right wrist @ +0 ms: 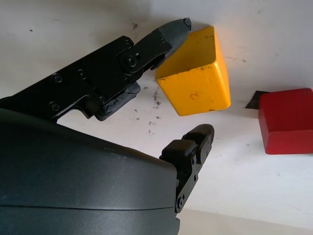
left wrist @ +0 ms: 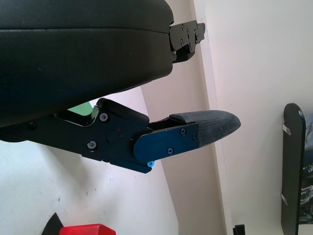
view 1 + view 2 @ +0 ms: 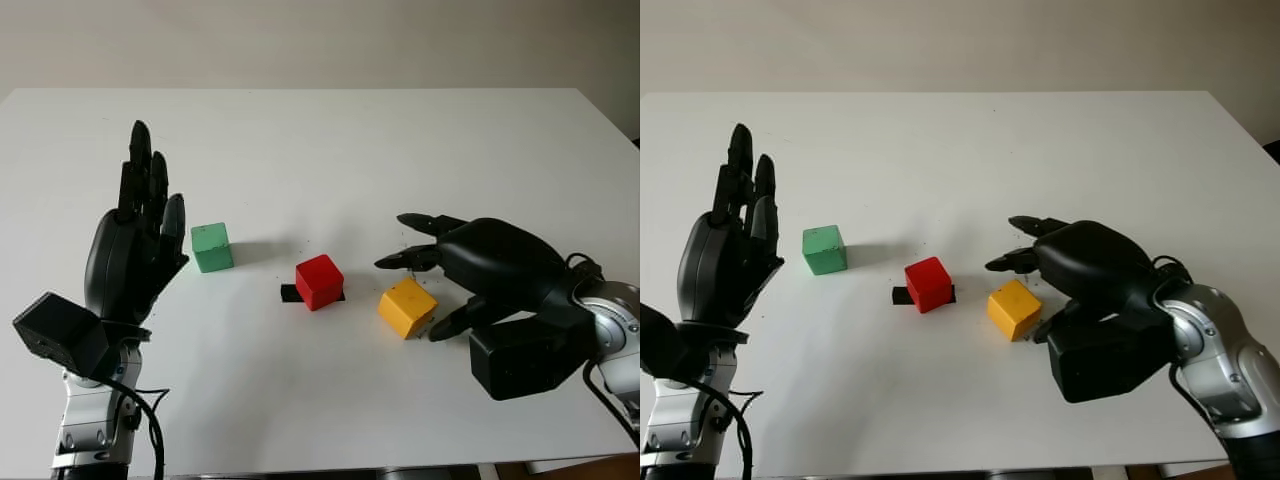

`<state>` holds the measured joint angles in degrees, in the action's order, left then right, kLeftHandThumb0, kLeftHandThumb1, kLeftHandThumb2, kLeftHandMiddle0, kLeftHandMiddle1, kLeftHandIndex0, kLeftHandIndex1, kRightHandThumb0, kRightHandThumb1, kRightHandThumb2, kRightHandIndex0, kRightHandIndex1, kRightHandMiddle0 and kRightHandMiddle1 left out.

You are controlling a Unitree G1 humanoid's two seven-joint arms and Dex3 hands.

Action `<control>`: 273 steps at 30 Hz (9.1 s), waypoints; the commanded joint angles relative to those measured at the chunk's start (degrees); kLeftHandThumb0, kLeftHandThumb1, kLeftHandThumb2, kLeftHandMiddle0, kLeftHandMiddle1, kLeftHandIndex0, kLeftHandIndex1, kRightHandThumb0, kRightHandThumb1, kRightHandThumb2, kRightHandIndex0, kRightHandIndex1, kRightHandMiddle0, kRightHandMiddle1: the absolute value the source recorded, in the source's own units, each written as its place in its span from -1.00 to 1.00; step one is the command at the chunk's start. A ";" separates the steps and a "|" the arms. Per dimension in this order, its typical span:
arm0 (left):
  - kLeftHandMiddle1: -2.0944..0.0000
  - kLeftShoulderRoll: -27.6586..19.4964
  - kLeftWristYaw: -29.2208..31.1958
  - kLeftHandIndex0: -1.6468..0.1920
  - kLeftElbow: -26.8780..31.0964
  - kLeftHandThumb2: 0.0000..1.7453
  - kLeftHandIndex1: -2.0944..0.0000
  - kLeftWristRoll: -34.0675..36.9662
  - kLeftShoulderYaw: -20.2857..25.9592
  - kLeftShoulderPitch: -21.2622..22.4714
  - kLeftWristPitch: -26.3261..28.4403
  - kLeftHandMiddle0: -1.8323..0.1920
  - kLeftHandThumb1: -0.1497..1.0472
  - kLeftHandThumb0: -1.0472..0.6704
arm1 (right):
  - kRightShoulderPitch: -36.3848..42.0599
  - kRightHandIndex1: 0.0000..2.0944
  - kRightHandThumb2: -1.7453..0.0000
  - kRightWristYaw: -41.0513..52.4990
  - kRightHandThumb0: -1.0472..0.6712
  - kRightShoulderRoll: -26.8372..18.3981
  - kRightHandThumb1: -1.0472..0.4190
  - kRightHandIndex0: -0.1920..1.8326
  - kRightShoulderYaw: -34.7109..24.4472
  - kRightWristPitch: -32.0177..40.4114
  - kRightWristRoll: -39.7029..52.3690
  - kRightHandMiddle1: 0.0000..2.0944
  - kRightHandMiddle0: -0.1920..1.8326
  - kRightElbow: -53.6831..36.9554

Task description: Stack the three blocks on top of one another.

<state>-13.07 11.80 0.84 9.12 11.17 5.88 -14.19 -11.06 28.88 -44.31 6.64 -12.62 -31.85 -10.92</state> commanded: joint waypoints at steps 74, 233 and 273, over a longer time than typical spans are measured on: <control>1.00 0.23 2.56 1.00 0.92 -0.35 1.00 1.73 0.20 -0.43 0.02 1.00 1.00 -0.57 | -26.47 -0.97 0.94 14.94 -0.27 5.60 -0.81 -0.47 -0.17 15.83 25.41 0.40 -0.40 14.87; 1.00 2.40 -1.45 1.00 1.31 -0.48 1.00 0.03 -1.22 -1.76 0.34 1.00 1.00 -0.60 | -24.90 -1.00 0.39 13.86 -0.88 16.39 -0.99 -1.00 -7.01 18.26 36.37 -1.00 -1.00 23.86; 0.97 -17.96 -5.36 0.69 11.46 -0.80 0.92 -37.80 -4.33 5.85 24.03 0.88 1.00 -0.68 | -9.01 -1.00 0.13 -14.75 -0.73 36.28 -1.00 -1.00 -13.21 18.40 43.14 -1.00 -1.00 23.69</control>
<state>-28.40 5.34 10.77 -26.81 7.97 9.68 9.18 -20.21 14.20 -7.94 -6.45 6.00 11.21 13.32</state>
